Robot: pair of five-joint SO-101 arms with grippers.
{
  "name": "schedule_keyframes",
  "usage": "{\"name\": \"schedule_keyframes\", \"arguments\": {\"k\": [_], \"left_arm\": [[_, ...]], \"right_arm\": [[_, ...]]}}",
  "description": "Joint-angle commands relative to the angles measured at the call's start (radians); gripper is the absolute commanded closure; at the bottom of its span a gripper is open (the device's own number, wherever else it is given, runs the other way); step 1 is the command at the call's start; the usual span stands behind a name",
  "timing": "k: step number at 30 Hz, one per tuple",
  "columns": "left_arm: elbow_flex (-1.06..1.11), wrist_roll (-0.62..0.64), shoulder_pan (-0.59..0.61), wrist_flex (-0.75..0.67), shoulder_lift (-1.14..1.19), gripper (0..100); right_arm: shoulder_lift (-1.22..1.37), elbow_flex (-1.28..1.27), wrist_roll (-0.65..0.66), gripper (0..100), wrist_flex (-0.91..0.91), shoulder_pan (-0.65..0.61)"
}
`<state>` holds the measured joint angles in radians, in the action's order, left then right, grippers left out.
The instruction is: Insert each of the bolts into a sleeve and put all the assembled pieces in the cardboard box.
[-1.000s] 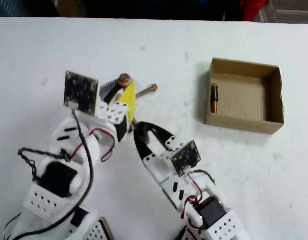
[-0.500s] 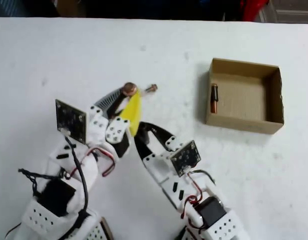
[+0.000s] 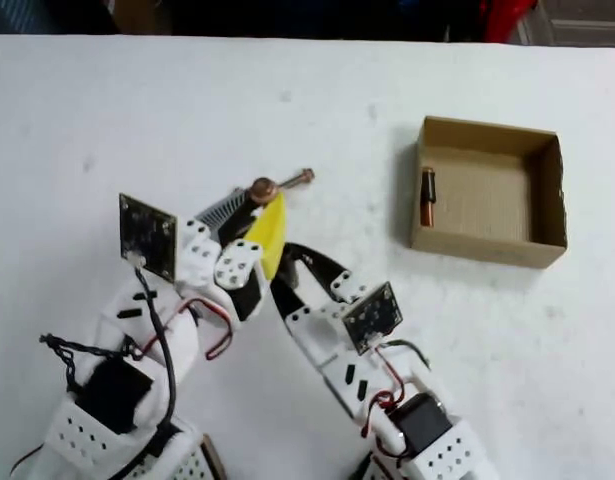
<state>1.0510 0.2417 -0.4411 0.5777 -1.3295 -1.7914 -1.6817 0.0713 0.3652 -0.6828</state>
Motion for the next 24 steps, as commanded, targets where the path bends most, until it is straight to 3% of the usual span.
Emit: {"name": "schedule_keyframes", "arguments": {"k": [1,24], "left_arm": [[-0.017,0.052,-0.010,0.014,-0.019,98],[0.029,0.114,-0.016,0.193,-0.019,98]], "right_arm": [[-0.012,-0.009,0.000,98.2,-0.030,-0.002],[-0.012,-0.009,0.000,98.2,-0.031,-0.002]]}}
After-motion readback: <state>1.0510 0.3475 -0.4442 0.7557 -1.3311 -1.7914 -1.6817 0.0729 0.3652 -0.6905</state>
